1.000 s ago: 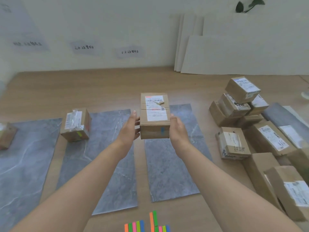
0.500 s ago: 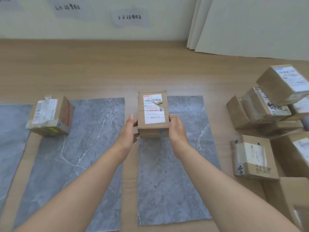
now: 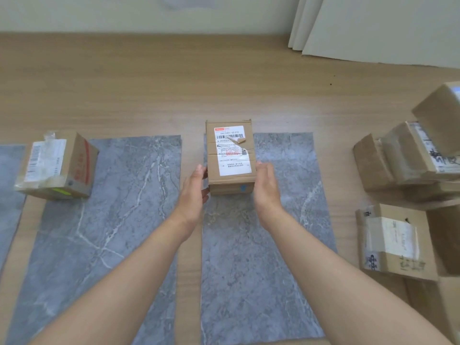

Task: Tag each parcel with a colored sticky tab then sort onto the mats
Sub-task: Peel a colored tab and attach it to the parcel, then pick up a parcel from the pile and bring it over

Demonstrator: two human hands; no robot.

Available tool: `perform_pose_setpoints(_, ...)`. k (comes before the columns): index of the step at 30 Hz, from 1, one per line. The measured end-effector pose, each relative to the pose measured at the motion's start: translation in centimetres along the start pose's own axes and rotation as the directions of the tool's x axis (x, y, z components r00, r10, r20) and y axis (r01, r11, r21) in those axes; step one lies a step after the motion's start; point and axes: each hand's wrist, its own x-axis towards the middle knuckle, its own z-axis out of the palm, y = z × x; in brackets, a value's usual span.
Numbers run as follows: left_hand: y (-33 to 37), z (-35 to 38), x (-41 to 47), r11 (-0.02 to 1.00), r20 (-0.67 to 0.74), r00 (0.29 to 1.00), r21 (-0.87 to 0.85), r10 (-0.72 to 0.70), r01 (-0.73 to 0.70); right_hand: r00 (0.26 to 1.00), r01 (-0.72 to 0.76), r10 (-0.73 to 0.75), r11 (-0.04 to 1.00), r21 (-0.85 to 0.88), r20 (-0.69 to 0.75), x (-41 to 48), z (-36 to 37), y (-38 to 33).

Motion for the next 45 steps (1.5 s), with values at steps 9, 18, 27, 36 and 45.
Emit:
perform_pose_setpoints(9, 0.0, 0.0, -0.2, 1.000, 0.008, 1.000, -0.001, -0.007, 0.007, 0.999, 0.016, -0.014, 0.998, -0.064, 0.038, -0.1, 0.0, -0.3)
perform_pose_setpoints(18, 2.5, -1.7, -2.9, 0.997, -0.060, 0.997, 0.064, 0.049, -0.045, 0.996, 0.054, -0.055, 0.998, -0.013, -0.072, -3.6, -0.3, -2.4)
perform_pose_setpoints(27, 8.6, -2.6, -10.8, 0.977, -0.018, 0.978, 0.038, 0.209, -0.208, 0.980, 0.195, -0.193, 0.980, 0.044, -0.043, -12.0, -2.3, -8.8)
perform_pose_setpoints(36, 13.5, -7.0, -20.7, 0.938, 0.029, 0.937, -0.009, 0.347, -0.347, 0.911, 0.411, -0.406, 0.909, 0.076, -0.074, -23.5, -1.4, -13.6)
perform_pose_setpoints(45, 18.3, -13.1, -31.6, 0.866, 0.098, 0.861, -0.032, 0.499, -0.498, 0.820, 0.570, -0.554, 0.810, 0.133, -0.144, -35.6, 0.1, -17.4)
